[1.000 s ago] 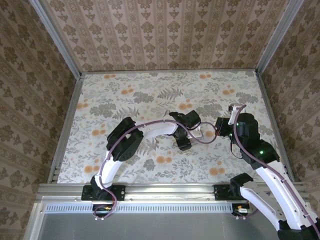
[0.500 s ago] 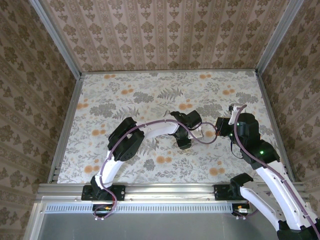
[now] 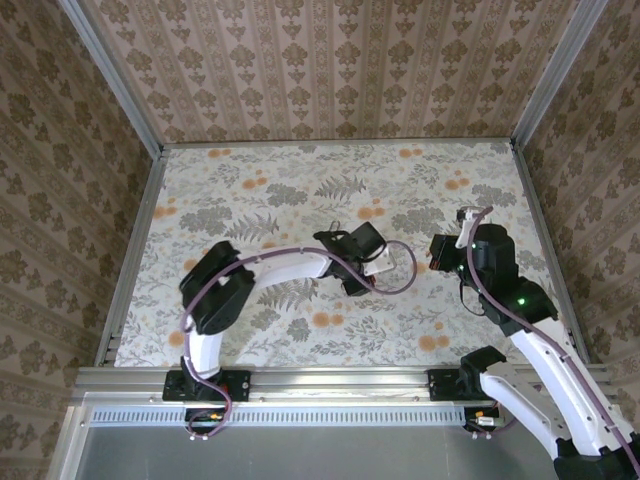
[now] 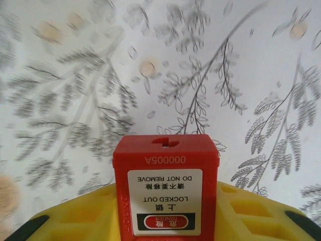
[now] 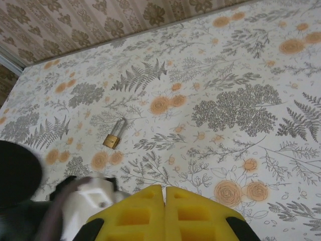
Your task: Unlock with the key
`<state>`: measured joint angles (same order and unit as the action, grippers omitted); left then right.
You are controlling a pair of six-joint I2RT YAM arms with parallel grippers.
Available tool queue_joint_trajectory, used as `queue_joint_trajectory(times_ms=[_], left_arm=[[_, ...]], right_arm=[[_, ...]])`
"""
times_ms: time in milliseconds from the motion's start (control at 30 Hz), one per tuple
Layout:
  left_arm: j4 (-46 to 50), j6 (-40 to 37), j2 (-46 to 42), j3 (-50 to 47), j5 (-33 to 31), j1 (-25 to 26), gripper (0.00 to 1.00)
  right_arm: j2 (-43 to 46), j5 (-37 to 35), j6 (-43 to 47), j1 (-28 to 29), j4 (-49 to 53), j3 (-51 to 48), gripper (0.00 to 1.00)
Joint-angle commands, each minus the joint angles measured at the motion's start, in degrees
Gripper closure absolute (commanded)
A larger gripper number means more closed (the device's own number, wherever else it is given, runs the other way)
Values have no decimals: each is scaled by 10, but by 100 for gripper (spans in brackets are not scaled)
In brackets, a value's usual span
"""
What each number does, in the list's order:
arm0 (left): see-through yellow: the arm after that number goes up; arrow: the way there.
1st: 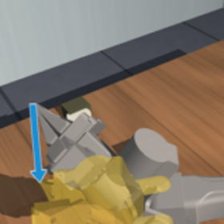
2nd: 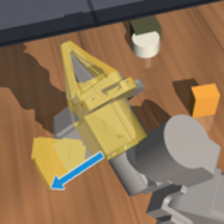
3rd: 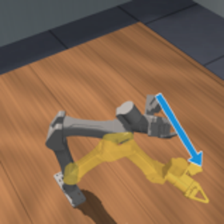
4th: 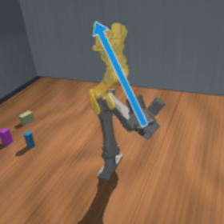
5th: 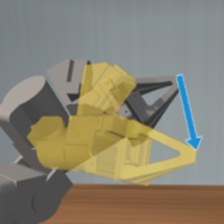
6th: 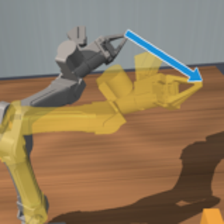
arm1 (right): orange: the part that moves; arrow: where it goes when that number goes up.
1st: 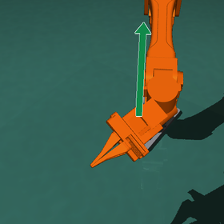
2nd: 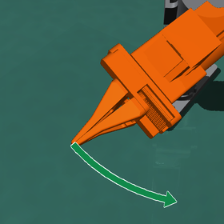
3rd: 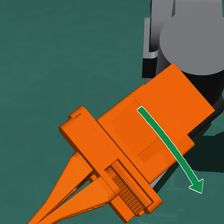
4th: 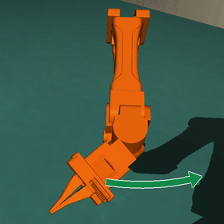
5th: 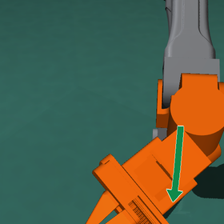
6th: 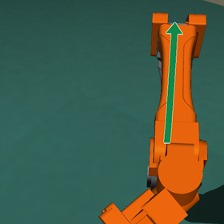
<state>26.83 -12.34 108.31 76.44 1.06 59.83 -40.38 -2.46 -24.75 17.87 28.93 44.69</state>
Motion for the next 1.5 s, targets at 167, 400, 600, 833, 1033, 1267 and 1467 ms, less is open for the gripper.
queue_joint_trajectory(times_ms=[167,400,600,833,1033,1267,1467], left_arm=[[-255,20,-170,-145,-33,5,58],[-388,2,-269,-245,-121,40,59],[-375,-23,-323,-262,-148,63,57],[-374,-49,-336,-273,-158,63,57],[-369,-49,-336,-272,-150,56,58],[-372,-45,-324,-261,-142,49,58],[-369,-36,-322,-256,-133,46,58]], right_arm=[[-1,40,-77,-1,-51,14,100],[-2,84,-148,3,-139,-10,100],[-6,109,-201,25,-205,-35,100],[-14,110,-210,64,-263,-62,100],[-21,130,-217,66,-283,-57,100],[-47,152,-227,77,-319,-69,100],[-49,152,-223,90,-326,-64,100]])
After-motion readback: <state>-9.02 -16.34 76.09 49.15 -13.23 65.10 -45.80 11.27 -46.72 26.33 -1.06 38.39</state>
